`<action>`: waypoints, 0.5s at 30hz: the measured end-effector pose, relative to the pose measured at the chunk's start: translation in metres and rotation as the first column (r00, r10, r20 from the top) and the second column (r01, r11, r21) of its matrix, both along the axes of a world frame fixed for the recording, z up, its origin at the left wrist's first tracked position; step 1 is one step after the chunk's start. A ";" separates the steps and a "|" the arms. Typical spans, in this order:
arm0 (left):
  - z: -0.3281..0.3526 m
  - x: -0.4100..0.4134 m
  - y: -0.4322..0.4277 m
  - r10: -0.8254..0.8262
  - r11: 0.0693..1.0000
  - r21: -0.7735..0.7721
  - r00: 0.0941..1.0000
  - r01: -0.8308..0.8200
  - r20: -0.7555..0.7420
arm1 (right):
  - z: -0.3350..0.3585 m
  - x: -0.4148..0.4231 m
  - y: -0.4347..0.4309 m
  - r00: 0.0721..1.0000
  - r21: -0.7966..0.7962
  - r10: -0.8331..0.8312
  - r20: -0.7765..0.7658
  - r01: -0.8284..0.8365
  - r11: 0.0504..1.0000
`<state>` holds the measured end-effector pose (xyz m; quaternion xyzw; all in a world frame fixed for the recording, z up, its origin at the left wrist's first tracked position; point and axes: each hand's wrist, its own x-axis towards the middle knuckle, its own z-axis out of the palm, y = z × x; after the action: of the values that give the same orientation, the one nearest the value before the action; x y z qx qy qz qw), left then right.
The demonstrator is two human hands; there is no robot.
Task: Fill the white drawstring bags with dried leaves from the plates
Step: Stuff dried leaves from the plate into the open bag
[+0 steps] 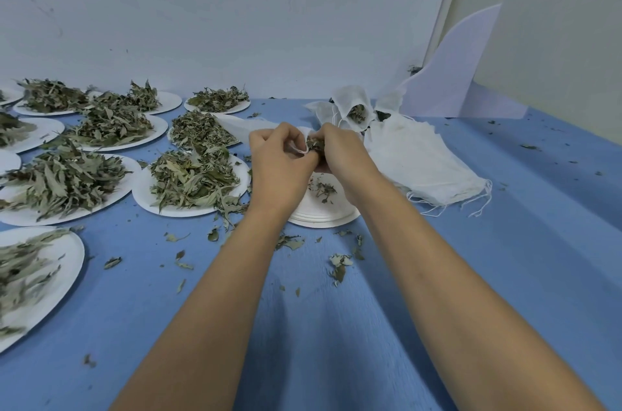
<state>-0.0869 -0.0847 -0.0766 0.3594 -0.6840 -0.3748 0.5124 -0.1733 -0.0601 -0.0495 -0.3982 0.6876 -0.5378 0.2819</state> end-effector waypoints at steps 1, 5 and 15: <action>0.000 0.000 0.000 0.008 1.000 0.004 1.000 -0.008 0.015 | 0.000 0.000 0.000 1.000 0.014 0.002 -0.009 -0.002 1.000; -0.002 -0.003 -0.001 0.014 1.000 -0.029 0.995 -0.011 0.096 | 0.000 -0.002 0.003 0.999 0.034 -0.007 0.046 0.006 0.999; 0.001 0.003 -0.009 -0.002 0.968 0.246 0.978 0.054 -0.207 | -0.003 0.003 0.005 0.989 -0.155 -0.103 0.105 0.118 0.981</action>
<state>-0.0841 -0.0934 -0.0760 0.3709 -0.5798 -0.5001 0.5256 -0.1701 -0.0546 -0.0526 -0.3545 0.6485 -0.6250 0.2513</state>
